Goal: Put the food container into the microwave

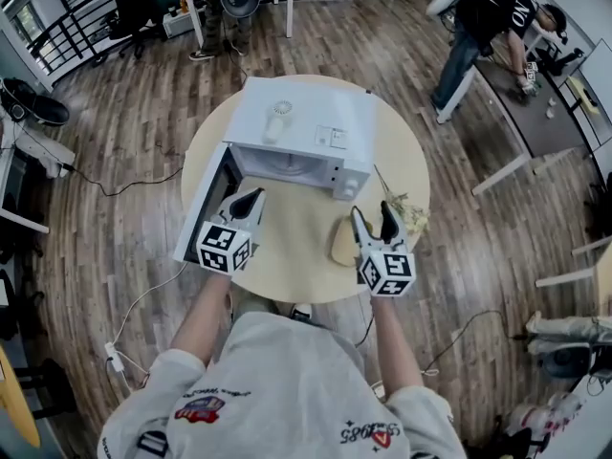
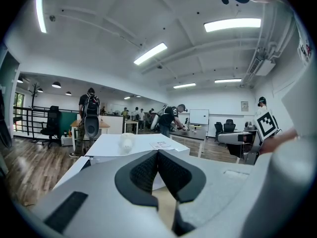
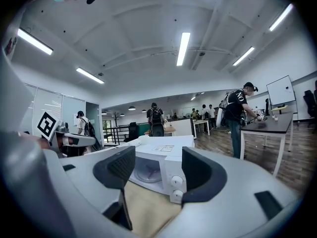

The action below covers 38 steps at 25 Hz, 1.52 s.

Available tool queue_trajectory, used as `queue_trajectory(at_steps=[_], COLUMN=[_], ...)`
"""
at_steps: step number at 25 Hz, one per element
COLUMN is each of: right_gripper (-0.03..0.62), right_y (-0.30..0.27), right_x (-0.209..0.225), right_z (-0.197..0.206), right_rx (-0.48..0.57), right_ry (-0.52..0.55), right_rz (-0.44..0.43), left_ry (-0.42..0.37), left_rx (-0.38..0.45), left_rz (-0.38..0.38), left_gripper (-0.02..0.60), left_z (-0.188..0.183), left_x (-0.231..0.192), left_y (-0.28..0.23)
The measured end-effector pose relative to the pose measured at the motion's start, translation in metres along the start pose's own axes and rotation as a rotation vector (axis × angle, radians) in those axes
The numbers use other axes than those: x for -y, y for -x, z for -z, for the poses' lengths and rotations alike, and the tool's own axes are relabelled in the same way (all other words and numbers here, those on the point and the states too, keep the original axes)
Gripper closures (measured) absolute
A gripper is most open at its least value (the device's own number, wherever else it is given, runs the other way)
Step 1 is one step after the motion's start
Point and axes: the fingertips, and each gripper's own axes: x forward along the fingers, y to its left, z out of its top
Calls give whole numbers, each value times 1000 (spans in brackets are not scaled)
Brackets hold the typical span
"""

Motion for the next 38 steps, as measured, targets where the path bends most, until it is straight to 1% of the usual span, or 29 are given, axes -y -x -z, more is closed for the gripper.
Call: queue_trajectory(at_steps=[4, 7, 12, 15, 18, 21, 24, 26, 29, 34, 38], right_gripper=[313, 316, 317, 315, 315, 315, 318, 332, 324, 321, 318], right_y=[-13, -15, -22, -20, -19, -17, -15, -12, -6, 4, 11], right_x=[10, 14, 9, 3, -1, -6, -11, -13, -16, -17, -14], right_z=[7, 14, 43, 68, 95, 127, 163, 190, 225, 269, 299], right_rx=[-25, -52, -123, -192, -257, -342, -442, -515, -602, -722, -811], right_ry=[4, -3, 8, 20, 10, 14, 46, 58, 78, 151, 192], right_rz=[-14, -15, -54, -83, -105, -140, -176, -195, -220, -246, -253], left_ry=[8, 13, 17, 28, 40, 56, 70, 75, 86, 100, 106], left_rx=[-2, -9, -18, -34, -43, -52, -59, -68, -80, -88, -93], left_rz=[4, 13, 17, 16, 15, 5, -10, -15, -27, -48, -54], left_gripper=[577, 577, 577, 577, 577, 577, 577, 577, 577, 577, 577], left_z=[0, -1, 7, 17, 23, 32, 40, 48, 58, 68, 74], left_x=[-5, -4, -9, -9, -11, -14, -19, -22, -27, -35, -34], left_y=[-20, -25, -31, -29, -26, -22, -16, -12, -5, 7, 13])
